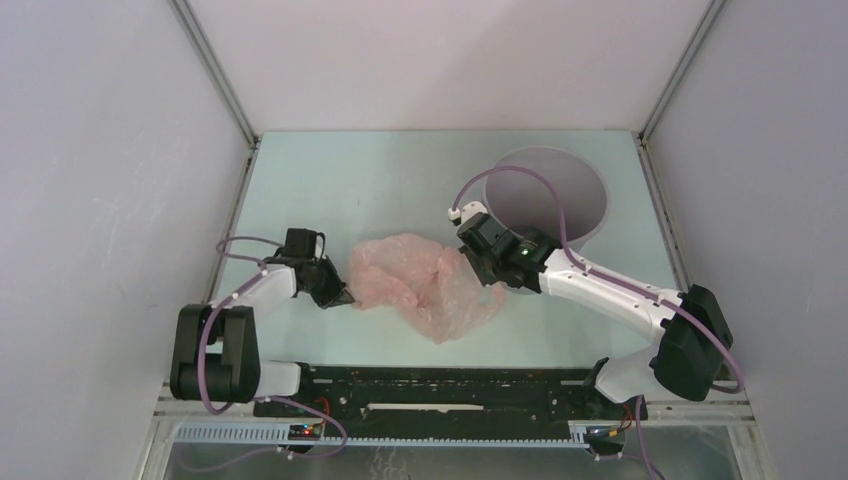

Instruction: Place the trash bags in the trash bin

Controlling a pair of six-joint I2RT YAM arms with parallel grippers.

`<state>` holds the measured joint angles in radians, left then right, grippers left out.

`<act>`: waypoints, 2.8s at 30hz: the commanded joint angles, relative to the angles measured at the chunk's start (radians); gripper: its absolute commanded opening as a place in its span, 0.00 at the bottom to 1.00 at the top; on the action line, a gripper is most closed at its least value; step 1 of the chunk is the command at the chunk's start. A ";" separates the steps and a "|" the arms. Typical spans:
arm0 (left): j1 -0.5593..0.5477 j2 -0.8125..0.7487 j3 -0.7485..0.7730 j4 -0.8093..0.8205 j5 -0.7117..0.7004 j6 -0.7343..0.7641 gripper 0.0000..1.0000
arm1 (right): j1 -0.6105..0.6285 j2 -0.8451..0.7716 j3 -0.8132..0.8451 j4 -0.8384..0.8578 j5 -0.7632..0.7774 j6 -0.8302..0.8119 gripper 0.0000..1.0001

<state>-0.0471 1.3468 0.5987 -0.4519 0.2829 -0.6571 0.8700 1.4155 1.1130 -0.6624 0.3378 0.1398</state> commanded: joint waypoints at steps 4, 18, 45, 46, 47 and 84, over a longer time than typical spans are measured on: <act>0.000 -0.234 0.027 -0.136 -0.207 -0.024 0.00 | 0.078 0.005 -0.007 -0.007 0.006 0.137 0.00; -0.115 -0.305 1.219 -0.566 -0.612 -0.054 0.00 | 0.106 0.328 1.312 -0.435 0.200 0.070 0.00; 0.032 -0.177 1.493 -0.672 -0.192 -0.104 0.00 | 0.146 0.348 1.387 -0.284 0.055 -0.171 0.00; 0.031 -0.149 1.562 -0.671 -0.131 -0.135 0.00 | 0.154 0.305 1.371 -0.236 0.048 -0.165 0.00; 0.030 -0.149 1.545 -0.635 -0.055 -0.164 0.00 | 0.164 0.240 1.279 -0.144 0.030 -0.162 0.00; 0.029 -0.517 0.219 -0.443 0.026 -0.158 0.00 | -0.044 -0.005 0.257 0.061 -0.536 0.422 0.00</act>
<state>-0.0113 0.8085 1.1397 -0.8665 0.2588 -0.8345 0.8703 1.2621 1.6001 -0.5377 -0.0010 0.3580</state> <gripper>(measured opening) 0.005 0.007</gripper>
